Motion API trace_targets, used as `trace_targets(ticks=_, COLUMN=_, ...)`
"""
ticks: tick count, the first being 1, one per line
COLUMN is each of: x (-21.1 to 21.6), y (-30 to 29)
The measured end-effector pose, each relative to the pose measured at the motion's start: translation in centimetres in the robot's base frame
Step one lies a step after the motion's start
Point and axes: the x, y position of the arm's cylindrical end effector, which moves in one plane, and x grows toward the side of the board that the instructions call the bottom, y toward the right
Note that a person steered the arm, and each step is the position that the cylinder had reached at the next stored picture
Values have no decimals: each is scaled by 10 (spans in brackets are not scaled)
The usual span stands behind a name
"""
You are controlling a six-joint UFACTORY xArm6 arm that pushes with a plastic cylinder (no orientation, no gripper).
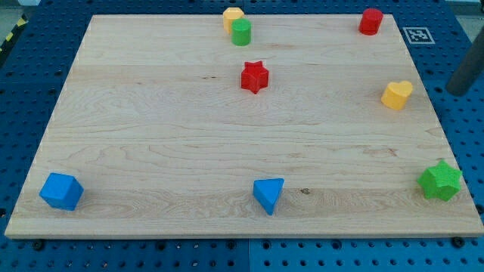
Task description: Slide the yellow heart towards the yellow hexagon
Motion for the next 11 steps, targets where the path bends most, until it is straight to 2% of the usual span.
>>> trace_targets(ticks=1, x=7, y=-1)
trace_targets(ticks=2, x=22, y=-29)
trace_targets(ticks=5, x=21, y=-84)
trace_targets(ticks=7, x=6, y=-97)
trace_targets(ticks=8, x=6, y=-122)
trace_targets(ticks=11, x=-50, y=-193)
